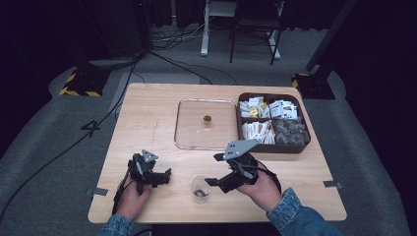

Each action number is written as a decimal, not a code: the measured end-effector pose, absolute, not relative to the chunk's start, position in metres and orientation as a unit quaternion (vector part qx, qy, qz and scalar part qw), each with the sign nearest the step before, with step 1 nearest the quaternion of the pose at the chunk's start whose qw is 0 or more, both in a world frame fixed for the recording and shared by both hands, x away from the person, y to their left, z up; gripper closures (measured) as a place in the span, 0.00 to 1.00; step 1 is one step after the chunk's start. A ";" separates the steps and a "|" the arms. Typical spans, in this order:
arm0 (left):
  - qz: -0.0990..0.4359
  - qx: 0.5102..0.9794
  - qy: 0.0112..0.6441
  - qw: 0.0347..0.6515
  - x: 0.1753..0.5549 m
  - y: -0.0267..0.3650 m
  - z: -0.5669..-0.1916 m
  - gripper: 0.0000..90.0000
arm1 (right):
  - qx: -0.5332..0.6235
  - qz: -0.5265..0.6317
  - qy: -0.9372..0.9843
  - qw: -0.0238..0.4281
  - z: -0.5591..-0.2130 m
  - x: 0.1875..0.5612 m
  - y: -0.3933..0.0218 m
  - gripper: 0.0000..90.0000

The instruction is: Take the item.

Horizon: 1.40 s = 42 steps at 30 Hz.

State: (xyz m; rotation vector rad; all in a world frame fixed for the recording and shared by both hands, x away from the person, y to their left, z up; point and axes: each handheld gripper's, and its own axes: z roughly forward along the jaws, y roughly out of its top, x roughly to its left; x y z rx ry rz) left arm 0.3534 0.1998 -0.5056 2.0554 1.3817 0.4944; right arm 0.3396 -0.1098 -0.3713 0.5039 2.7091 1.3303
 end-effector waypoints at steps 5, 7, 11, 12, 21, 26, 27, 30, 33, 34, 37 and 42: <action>0.187 0.776 0.521 0.303 0.353 0.200 -0.506 0.00 | 0.179 0.446 0.875 0.050 -0.366 0.341 -0.123 0.16; 0.187 0.776 0.521 0.303 0.353 0.200 -0.506 0.00 | 0.183 0.447 0.874 0.054 -0.365 0.341 -0.126 0.16; 0.186 0.775 0.522 0.303 0.353 0.200 -0.506 0.00 | 0.196 0.454 0.867 0.068 -0.362 0.343 -0.142 0.16; 0.187 0.776 0.521 0.303 0.353 0.200 -0.506 0.00 | 0.199 0.454 0.865 0.070 -0.362 0.343 -0.146 0.16; 0.186 0.775 0.522 0.303 0.353 0.200 -0.506 0.00 | 0.233 0.451 0.856 0.102 -0.367 0.349 -0.180 0.17; 0.187 0.776 0.521 0.303 0.354 0.200 -0.506 0.00 | 0.264 0.448 0.847 0.114 -0.373 0.351 -0.206 0.17; 0.187 0.776 0.521 0.303 0.354 0.200 -0.506 0.00 | 0.264 0.448 0.847 0.114 -0.373 0.351 -0.206 0.17; 0.187 0.776 0.521 0.302 0.354 0.200 -0.505 0.00 | 0.281 0.452 0.838 0.121 -0.376 0.353 -0.220 0.17; 0.188 0.776 0.520 0.302 0.354 0.200 -0.505 0.00 | 0.299 0.452 0.829 0.136 -0.380 0.354 -0.237 0.17; 0.188 0.776 0.520 0.302 0.354 0.200 -0.505 0.00 | 0.299 0.452 0.829 0.136 -0.380 0.354 -0.237 0.17; 0.188 0.776 0.521 0.302 0.354 0.200 -0.505 0.00 | 0.313 0.448 0.825 0.144 -0.385 0.356 -0.247 0.17; 0.186 0.776 0.521 0.303 0.353 0.200 -0.506 0.00 | 0.327 0.422 0.831 0.155 -0.400 0.360 -0.263 0.18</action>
